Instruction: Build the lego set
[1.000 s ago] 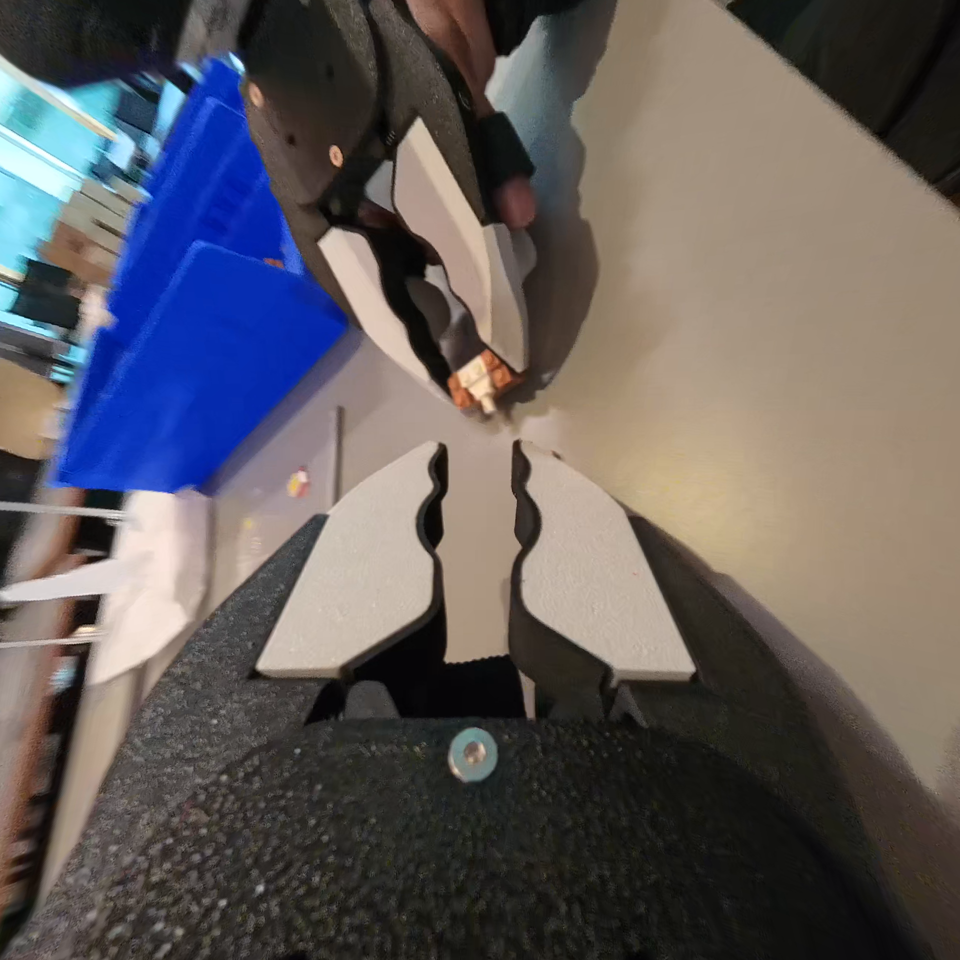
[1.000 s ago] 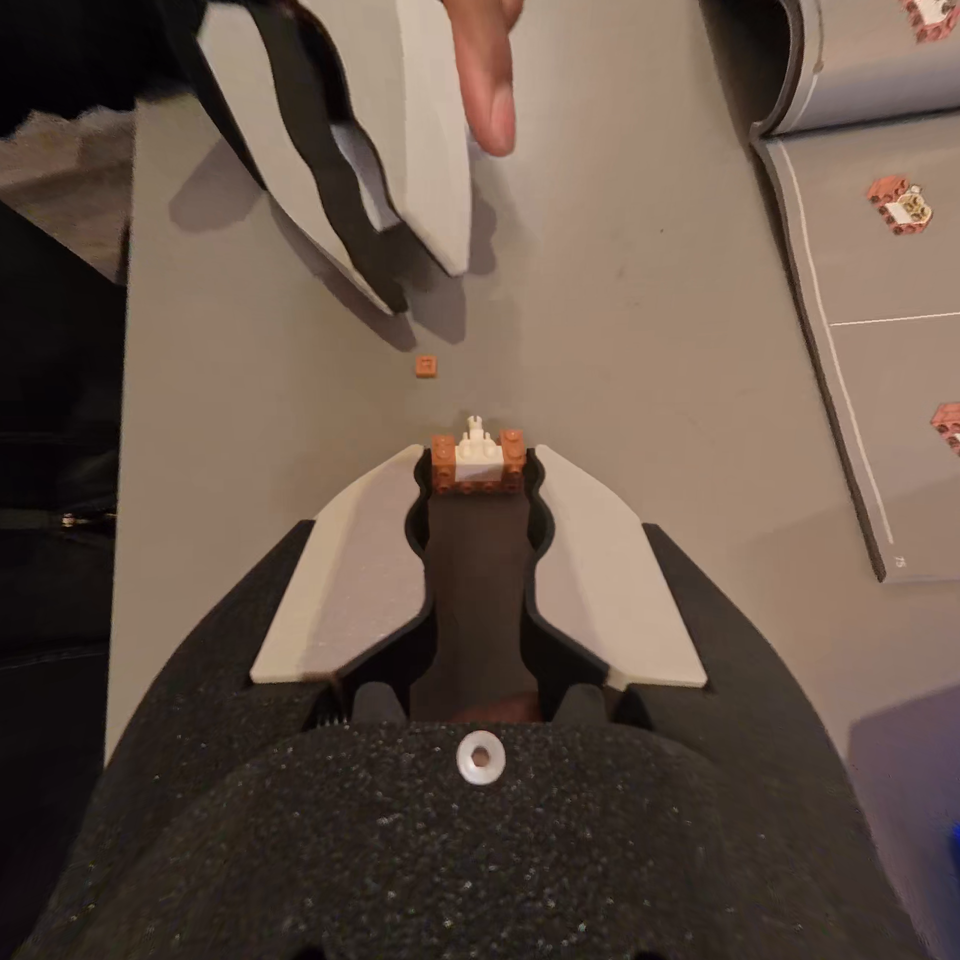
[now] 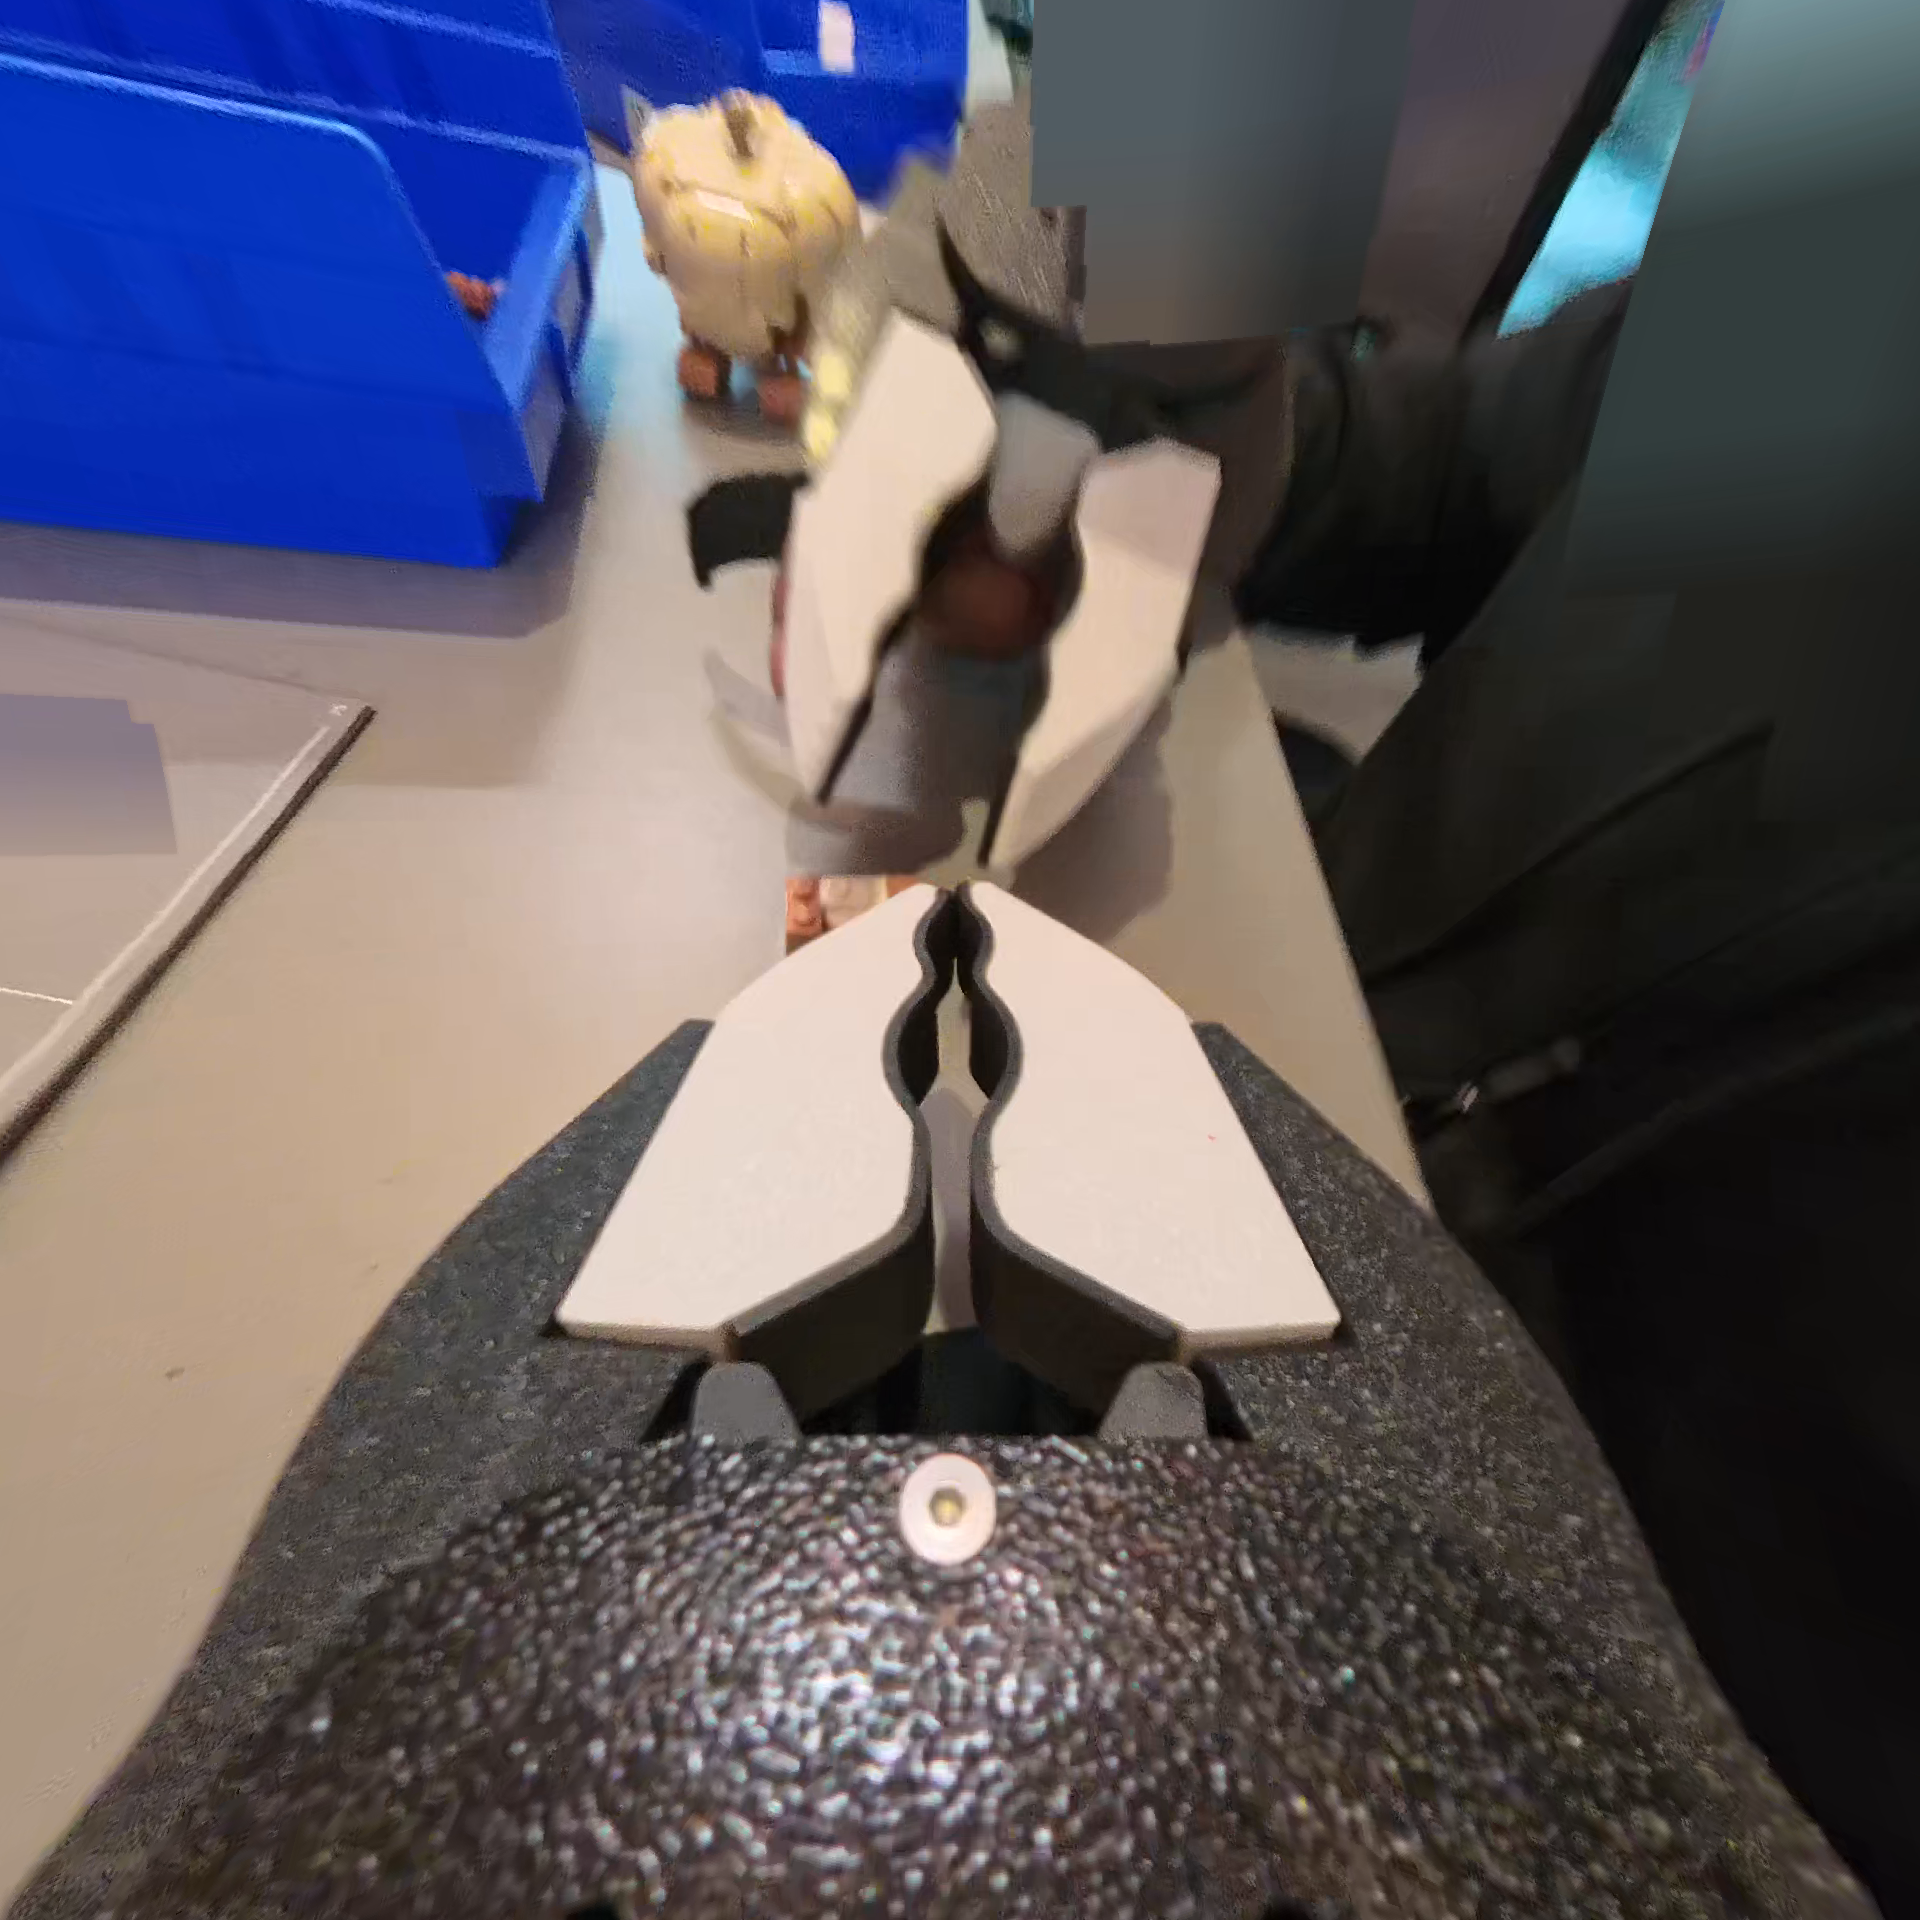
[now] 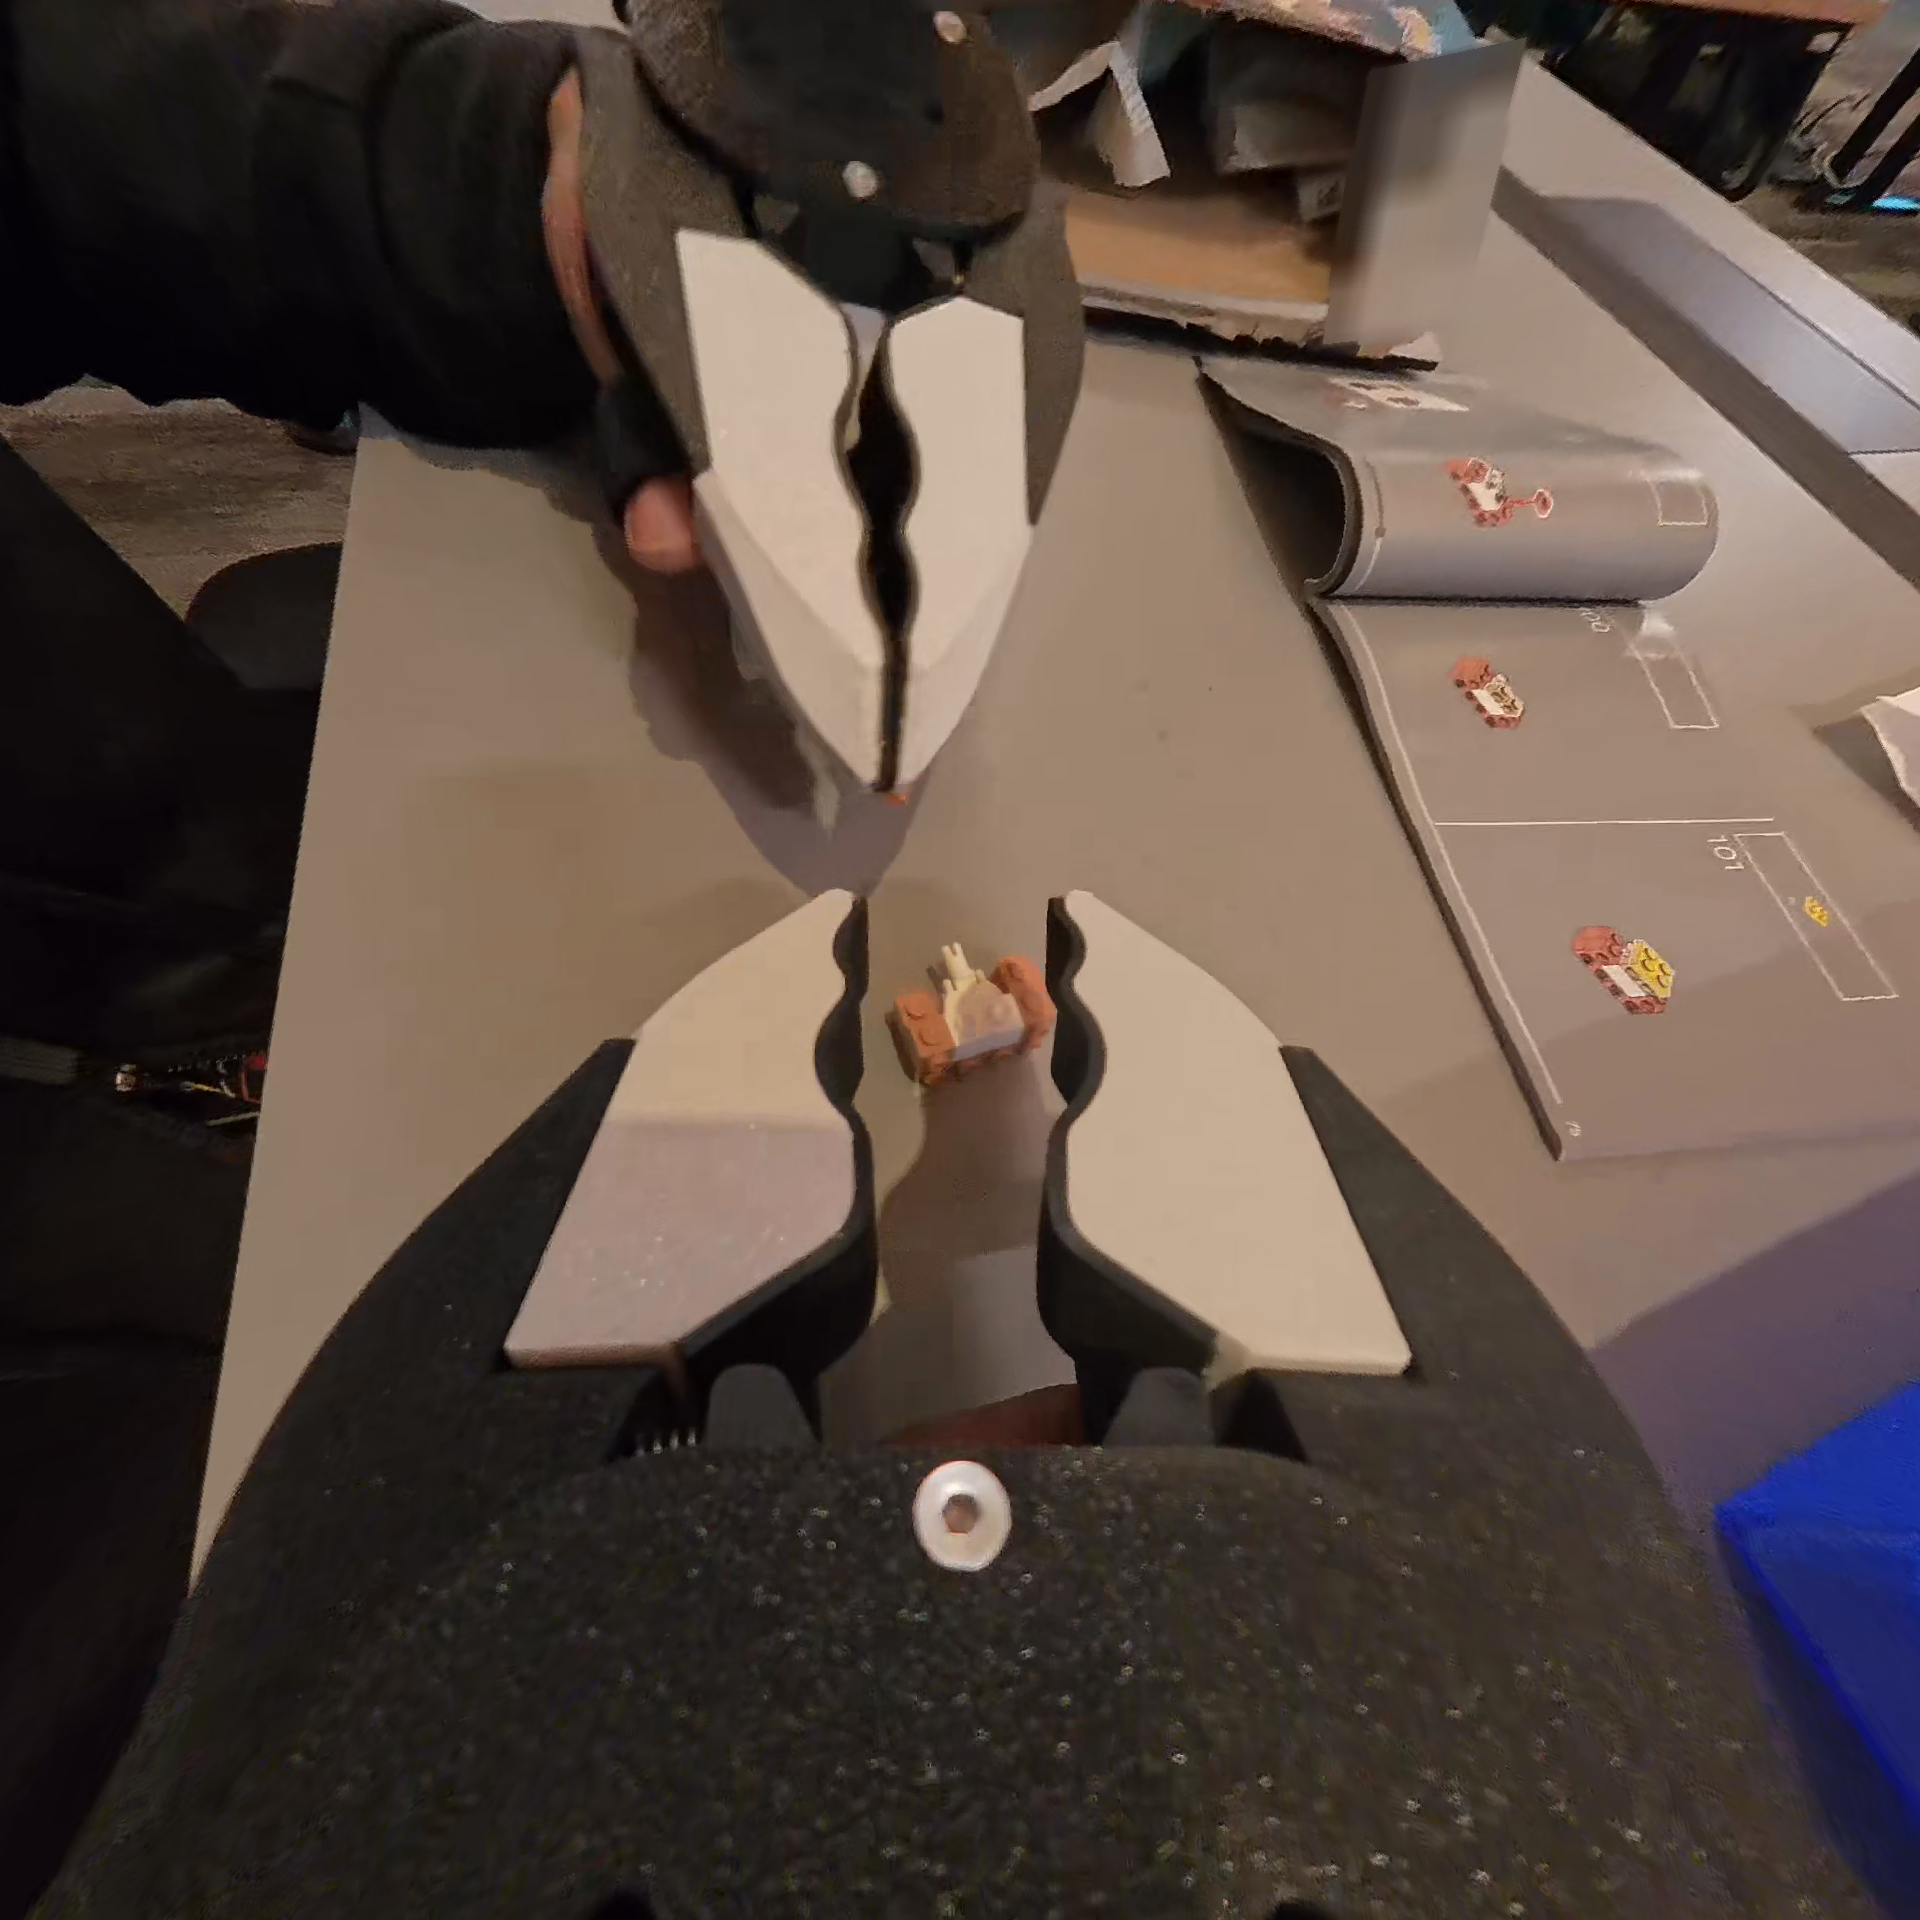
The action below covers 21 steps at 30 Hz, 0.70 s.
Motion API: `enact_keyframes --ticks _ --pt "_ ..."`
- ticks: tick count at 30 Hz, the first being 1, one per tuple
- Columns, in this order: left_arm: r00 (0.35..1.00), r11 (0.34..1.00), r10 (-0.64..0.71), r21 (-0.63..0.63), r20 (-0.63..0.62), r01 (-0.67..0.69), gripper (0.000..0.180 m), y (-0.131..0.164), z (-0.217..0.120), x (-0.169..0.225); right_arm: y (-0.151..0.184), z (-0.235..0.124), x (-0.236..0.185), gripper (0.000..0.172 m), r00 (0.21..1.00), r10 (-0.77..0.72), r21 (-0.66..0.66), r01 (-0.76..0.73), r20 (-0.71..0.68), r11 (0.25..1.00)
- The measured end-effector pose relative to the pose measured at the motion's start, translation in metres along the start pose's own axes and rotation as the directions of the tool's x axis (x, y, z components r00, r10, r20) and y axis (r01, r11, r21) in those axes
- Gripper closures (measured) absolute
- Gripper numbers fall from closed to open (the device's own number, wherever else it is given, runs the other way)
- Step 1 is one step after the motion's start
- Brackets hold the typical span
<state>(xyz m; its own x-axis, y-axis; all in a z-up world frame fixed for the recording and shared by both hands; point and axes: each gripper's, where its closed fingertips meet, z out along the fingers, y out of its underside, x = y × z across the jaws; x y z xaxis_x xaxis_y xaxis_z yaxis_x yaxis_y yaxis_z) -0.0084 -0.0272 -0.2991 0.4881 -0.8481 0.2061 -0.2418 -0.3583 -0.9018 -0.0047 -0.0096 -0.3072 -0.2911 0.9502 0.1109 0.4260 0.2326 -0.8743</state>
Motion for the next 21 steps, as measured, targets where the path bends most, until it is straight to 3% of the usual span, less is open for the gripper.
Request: enact_keyframes --ticks 5,11,15,21 --pt "0.957 0.933 -0.279 0.211 -0.082 0.291 0.180 -0.026 0.001 -0.001 -0.006 0.007 -0.007 0.140 0.997 0.046 0.029 -0.044 -0.061 0.999" --pt "0.897 0.765 -0.420 0.478 -0.137 0.431 0.180 -0.054 -0.010 -0.006 -0.036 -0.001 -0.002 0.149 0.946 0.313 0.283 -0.278 -0.087 0.918" --pt "0.871 0.682 -0.460 0.561 -0.170 0.470 0.180 -0.061 -0.013 -0.005 -0.045 -0.011 0.007 0.151 0.911 0.399 0.404 -0.327 -0.106 0.855" --pt "0.835 0.620 -0.493 0.575 -0.243 0.534 0.180 -0.063 -0.011 0.002 -0.047 -0.011 0.002 0.152 0.935 0.307 0.388 -0.220 -0.178 0.895"
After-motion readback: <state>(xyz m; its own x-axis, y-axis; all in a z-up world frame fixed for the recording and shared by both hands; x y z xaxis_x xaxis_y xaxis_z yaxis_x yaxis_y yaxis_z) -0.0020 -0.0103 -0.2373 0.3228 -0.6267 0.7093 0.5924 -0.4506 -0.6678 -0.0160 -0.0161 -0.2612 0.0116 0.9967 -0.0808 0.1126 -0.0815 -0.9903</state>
